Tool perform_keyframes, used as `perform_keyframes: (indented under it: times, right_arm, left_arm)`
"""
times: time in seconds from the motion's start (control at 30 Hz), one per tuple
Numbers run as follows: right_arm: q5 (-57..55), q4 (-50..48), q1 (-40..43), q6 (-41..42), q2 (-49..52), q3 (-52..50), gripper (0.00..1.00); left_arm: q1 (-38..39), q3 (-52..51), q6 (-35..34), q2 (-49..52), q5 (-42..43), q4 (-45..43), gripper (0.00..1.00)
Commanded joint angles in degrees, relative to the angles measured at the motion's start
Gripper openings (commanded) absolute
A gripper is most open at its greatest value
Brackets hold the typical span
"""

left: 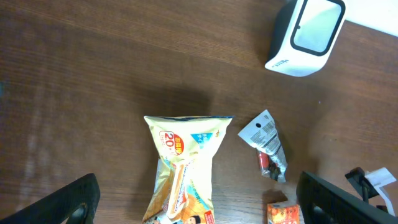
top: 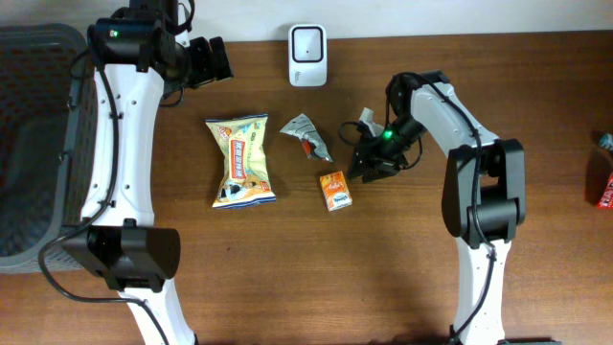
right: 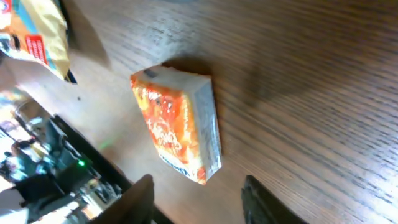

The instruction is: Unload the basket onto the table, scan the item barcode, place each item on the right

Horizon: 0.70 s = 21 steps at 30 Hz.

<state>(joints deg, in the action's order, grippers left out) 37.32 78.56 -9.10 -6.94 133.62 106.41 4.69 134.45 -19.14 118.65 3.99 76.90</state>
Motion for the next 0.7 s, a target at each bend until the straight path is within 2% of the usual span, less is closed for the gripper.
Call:
perform_keyframes:
  times: [0.0, 0.1, 0.17, 0.23, 0.43, 0.5, 0.53, 0.67]
  right_arm:
    - [-4.4, -0.4, -3.6, -0.8, -2.6, 1.0, 0.46]
    - [-7.7, -3.0, -6.8, -0.5, -2.6, 1.0, 0.47]
    - [-12.7, -4.7, -8.3, 3.2, -2.4, 1.0, 0.51]
    - [-17.5, -5.7, -9.3, 6.8, -2.4, 0.9, 0.51]
    - [-18.8, -6.2, -9.5, 7.2, -2.1, 0.6, 0.5]
    - [-18.8, -6.2, -9.5, 7.2, -2.1, 0.6, 0.38]
    - [-18.8, -6.2, -9.5, 7.2, -2.1, 0.6, 0.36]
    - [-18.5, -6.5, -9.5, 7.2, -2.1, 0.6, 0.33]
  left_arm:
    - [-0.3, 0.0, -0.4, -0.5, -0.6, 0.1, 0.99]
    - [-0.4, 0.0, -0.4, -0.5, -0.6, 0.1, 0.99]
    - [-0.3, 0.0, -0.4, -0.5, -0.6, 0.1, 0.99]
    - [-0.4, 0.0, -0.4, -0.5, -0.6, 0.1, 0.99]
    - [-0.4, 0.0, -0.4, -0.5, -0.6, 0.1, 0.99]
    - [-0.4, 0.0, -0.4, -0.5, -0.6, 0.1, 0.99]
    - [-0.3, 0.0, -0.4, -0.5, -0.6, 0.1, 0.99]
    - [-0.4, 0.0, -0.4, -0.5, -0.6, 0.1, 0.99]
